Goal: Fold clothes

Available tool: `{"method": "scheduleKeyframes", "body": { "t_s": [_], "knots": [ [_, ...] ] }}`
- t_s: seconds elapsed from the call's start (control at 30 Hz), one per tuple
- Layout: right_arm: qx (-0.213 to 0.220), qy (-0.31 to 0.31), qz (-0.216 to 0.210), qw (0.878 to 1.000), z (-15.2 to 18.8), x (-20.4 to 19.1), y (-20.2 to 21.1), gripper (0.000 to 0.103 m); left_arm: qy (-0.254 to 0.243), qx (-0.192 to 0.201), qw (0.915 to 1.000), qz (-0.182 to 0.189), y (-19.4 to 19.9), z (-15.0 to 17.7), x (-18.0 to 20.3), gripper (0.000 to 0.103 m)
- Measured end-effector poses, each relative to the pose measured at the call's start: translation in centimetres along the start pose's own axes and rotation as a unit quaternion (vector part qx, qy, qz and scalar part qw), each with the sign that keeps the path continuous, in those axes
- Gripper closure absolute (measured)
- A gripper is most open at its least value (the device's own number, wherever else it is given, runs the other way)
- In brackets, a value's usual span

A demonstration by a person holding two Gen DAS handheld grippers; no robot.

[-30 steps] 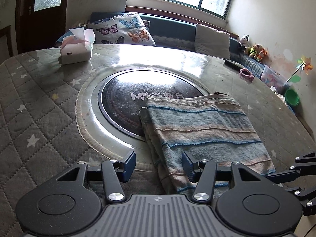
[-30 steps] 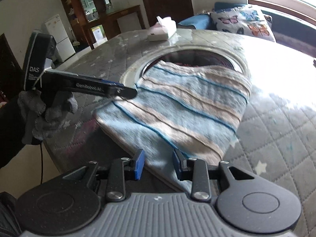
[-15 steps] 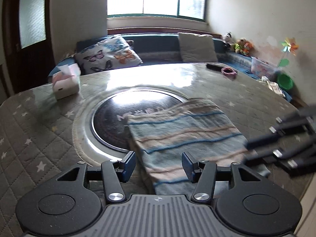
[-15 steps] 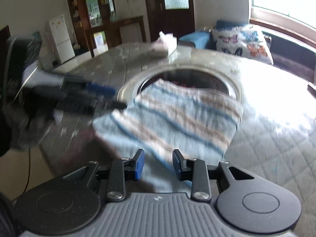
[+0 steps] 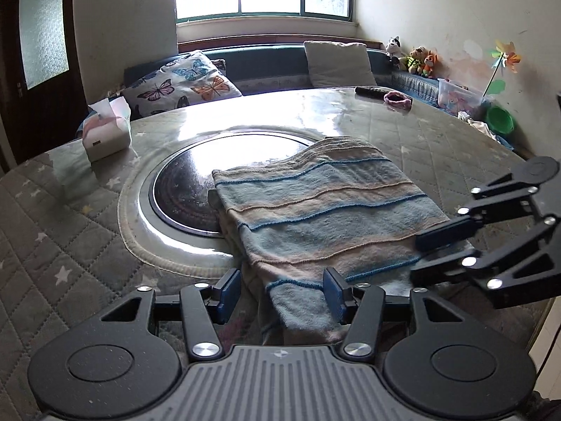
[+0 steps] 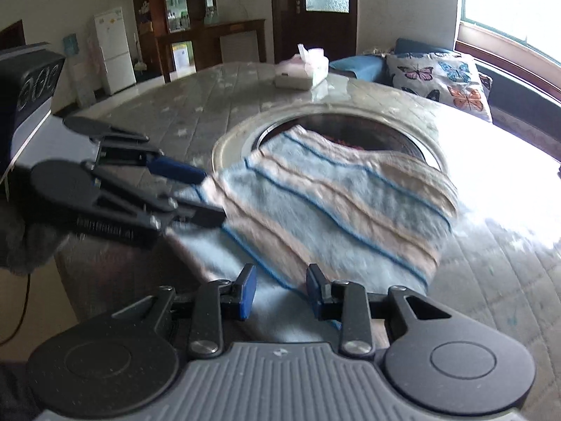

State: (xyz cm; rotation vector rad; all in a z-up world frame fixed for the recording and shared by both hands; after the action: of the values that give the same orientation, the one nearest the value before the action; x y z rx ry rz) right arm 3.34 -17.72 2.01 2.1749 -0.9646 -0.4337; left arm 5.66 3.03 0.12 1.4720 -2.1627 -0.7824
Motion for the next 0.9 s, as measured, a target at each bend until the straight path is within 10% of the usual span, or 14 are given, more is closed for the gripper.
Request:
{"method": "scheduleKeyframes", "body": {
  "t_s": [0.9],
  "knots": [
    [0.016, -0.056, 0.029, 0.998, -1.6, 6.3, -0.3, 0.072, 0.036, 0.001, 0.999, -0.026, -3.0, -4.1, -3.1, 0.047]
  ]
}}
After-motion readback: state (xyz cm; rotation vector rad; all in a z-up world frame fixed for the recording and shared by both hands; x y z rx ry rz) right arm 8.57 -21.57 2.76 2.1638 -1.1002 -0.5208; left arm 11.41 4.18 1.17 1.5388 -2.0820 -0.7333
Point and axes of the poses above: each gripper's, at about its wrist camera, not at the fingertips, and y roughly against the way its jaws point, x to its right, z to its underside, the point moved 2 cm from there along -y, roughly the way its jaws point, and after that the axes turned 2 degrees about z, right-handed, at the moved point
